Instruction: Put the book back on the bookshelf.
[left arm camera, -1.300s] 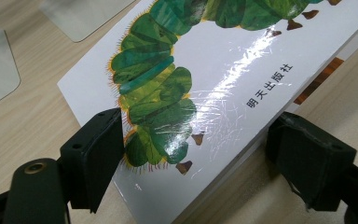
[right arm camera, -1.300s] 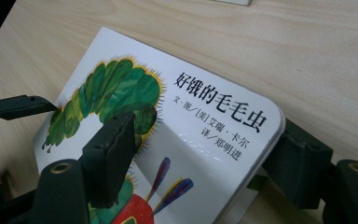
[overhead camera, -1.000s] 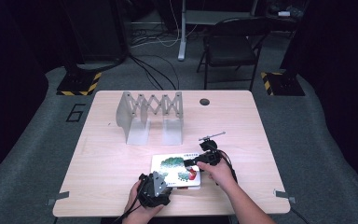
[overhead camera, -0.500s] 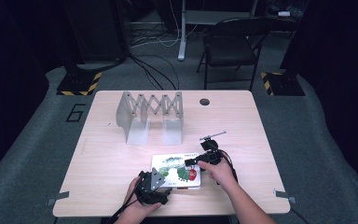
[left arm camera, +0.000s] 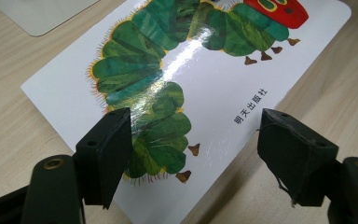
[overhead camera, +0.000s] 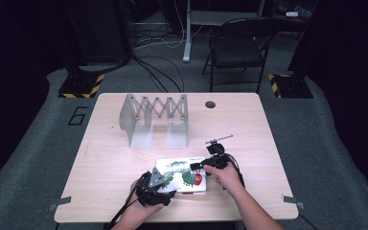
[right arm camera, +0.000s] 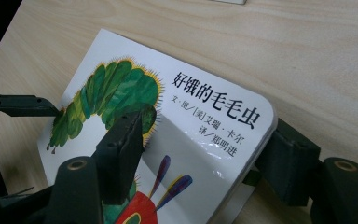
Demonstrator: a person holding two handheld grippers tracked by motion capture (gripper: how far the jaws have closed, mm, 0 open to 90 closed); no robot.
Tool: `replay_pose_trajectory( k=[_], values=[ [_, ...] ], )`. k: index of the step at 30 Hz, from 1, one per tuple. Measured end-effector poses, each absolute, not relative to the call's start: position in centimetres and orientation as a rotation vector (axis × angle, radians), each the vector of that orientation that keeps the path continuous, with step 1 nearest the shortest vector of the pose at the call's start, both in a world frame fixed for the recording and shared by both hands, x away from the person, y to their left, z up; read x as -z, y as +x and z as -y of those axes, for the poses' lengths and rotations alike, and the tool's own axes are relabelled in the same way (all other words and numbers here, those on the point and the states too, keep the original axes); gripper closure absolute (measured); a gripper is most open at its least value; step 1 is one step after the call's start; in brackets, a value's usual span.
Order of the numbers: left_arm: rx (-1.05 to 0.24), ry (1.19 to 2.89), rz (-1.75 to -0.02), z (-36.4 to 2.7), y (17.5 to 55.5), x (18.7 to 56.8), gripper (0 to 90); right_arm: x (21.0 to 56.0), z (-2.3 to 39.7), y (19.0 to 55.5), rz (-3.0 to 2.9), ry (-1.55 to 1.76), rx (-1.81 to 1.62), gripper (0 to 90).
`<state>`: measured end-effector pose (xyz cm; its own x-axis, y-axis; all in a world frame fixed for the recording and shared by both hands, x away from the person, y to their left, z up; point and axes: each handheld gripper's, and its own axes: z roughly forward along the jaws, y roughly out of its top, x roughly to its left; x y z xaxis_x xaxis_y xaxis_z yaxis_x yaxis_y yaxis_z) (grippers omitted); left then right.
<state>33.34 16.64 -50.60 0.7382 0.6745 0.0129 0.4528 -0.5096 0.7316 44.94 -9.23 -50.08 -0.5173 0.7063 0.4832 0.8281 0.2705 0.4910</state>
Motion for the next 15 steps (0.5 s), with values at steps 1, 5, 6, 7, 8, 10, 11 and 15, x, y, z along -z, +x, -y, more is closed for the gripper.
replay_pose_trajectory(
  k=[1, 5, 6, 7, 8, 10, 11, 15],
  values=[
    [-0.361, 2.188, -0.858, -16.67, 33.37, 50.58, 27.7, 50.06, 9.21, 44.92, 2.36, -1.446, 1.078, 34.8],
    [-0.358, 2.185, -0.864, -16.84, 33.54, 50.53, 27.8, 50.02, 9.26, 44.92, 2.361, -1.449, 1.077, 35.1],
    [-0.358, 2.182, -0.869, -16.85, 33.54, 50.52, 28.0, 50.02, 9.26, 44.92, 2.362, -1.45, 1.078, 35.2],
    [-0.353, 2.185, -0.87, -16.92, 33.6, 50.46, 28.2, 50.01, 9.27, 44.92, 2.362, -1.453, 1.078, 35.3],
    [-0.341, 2.179, -0.876, -16.97, 33.63, 50.43, 28.6, 50.0, 9.29, 44.92, 2.366, -1.453, 1.079, 35.4],
    [-0.345, 2.174, -0.882, -17.13, 33.7, 50.25, 29.7, 50.03, 9.26, 44.92, 2.369, -1.464, 1.088, 36.1],
    [-0.347, 2.162, -0.889, -17.19, 33.73, 50.18, 29.8, 50.02, 9.27, 44.92, 2.37, -1.465, 1.087, 36.4],
    [-0.366, 2.162, -0.912, -17.43, 33.94, 50.05, 30.5, 49.99, 9.25, 44.89, 2.379, -1.456, 1.088, 37.1]
  ],
)
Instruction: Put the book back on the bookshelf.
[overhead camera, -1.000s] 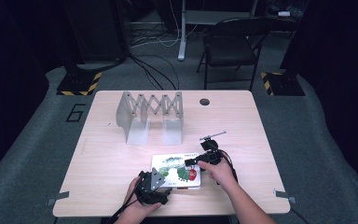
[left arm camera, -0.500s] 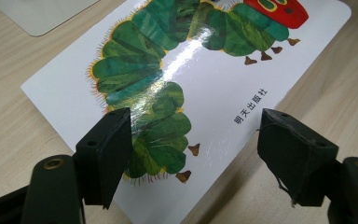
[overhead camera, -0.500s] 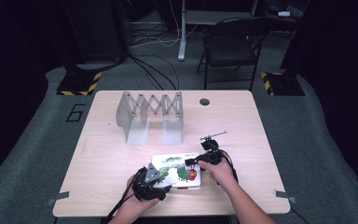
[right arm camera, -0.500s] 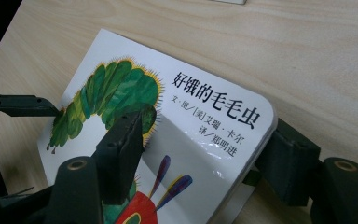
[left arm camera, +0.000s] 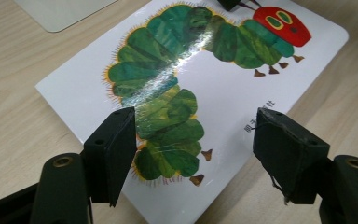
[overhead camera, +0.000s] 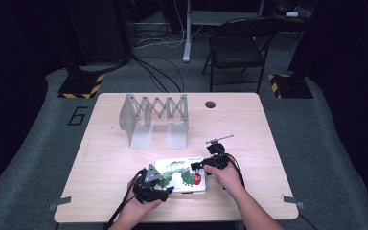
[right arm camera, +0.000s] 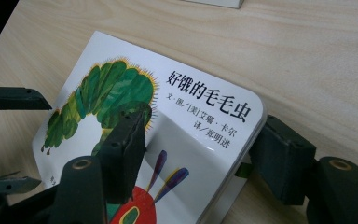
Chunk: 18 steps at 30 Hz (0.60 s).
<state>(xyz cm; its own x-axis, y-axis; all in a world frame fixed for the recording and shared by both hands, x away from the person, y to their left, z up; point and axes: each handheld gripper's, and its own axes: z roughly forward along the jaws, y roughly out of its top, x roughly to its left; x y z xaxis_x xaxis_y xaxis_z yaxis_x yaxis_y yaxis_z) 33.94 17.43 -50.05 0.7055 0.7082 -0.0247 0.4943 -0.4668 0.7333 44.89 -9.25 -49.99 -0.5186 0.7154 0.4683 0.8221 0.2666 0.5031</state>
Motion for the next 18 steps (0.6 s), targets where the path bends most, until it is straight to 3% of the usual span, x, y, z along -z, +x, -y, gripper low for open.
replay_pose_trajectory(
  k=[5, 9, 18],
  values=[
    [-0.388, 2.158, -0.955, -17.8, 34.06, 50.41, 29.3, 49.96, 9.07, 44.81, 2.379, -1.446, 1.079, 37.8],
    [-0.444, 2.152, -1.022, -17.96, 34.15, 50.63, 15.1, 49.99, 8.95, 44.8, 2.367, -1.436, 1.082, 38.0],
    [-0.377, 2.115, -1.072, -18.32, 34.63, 51.01, 13.8, 49.86, 8.85, 44.71, 2.375, -1.434, 1.084, 37.9]
  ],
)
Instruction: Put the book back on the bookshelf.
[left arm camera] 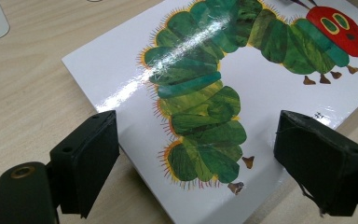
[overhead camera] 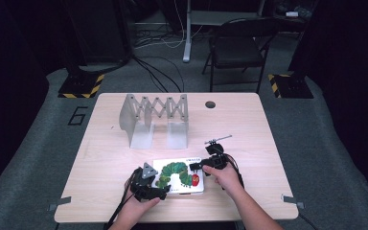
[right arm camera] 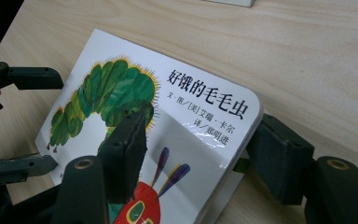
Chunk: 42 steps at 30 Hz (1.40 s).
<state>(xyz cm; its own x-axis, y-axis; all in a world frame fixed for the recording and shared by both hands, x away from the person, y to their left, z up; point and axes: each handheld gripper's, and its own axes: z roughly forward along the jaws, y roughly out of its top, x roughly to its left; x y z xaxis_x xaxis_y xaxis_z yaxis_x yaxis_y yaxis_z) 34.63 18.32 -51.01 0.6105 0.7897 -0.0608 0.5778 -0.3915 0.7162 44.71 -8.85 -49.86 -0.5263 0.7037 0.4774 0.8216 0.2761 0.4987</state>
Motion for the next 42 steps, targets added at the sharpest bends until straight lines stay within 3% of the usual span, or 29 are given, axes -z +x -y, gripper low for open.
replay_pose_trajectory(
  k=[24, 37, 42],
  values=[
    [-0.313, 2.081, -1.118, -18.8, 35.0, 51.7, 3.0, 48.1, 8.7, 44.0, 2.362, -1.418, 1.185, 41.2],
    [-0.266, 2.062, -1.156, -18.7, 35.2, 51.3, 7.3, 47.8, 8.7, 43.8, 2.387, -1.413, 1.196, 46.8],
    [-0.23, 2.019, -1.197, -19.2, 35.4, 51.0, 15.0, 47.7, 8.8, 43.8, 2.391, -1.418, 1.197, 51.2]
  ],
)
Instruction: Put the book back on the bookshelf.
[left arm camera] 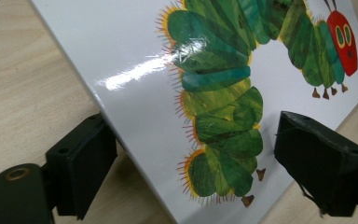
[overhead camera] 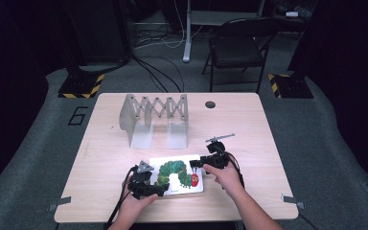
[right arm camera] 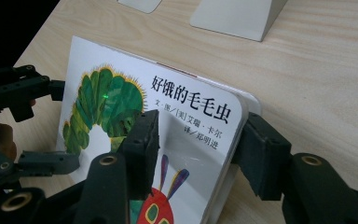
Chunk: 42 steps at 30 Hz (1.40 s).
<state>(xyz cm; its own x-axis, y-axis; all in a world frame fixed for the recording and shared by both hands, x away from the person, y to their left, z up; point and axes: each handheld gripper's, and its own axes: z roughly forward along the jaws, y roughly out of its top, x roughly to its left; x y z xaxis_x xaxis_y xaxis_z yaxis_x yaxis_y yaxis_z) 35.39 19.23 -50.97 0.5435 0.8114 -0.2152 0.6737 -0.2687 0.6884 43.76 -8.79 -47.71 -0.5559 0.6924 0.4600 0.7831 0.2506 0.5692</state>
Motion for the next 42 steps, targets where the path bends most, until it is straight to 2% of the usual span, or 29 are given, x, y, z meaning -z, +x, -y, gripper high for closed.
replay_pose_trajectory(
  k=[14, 35, 42],
  values=[
    [-0.219, 2.002, -1.228, -19.4, 35.7, 50.4, 21.5, 47.4, 8.9, 43.7, 2.402, -1.412, 1.198, 52.8],
    [-0.288, 1.985, -1.221, -20.2, 36.1, 48.2, 46.1, 45.2, 9.4, 43.0, 2.41, -1.404, 1.282, 56.7],
    [-0.319, 1.991, -1.203, -20.0, 36.1, 47.8, 49.0, 44.6, 9.5, 42.8, 2.43, -1.402, 1.31, 57.1]
  ],
)
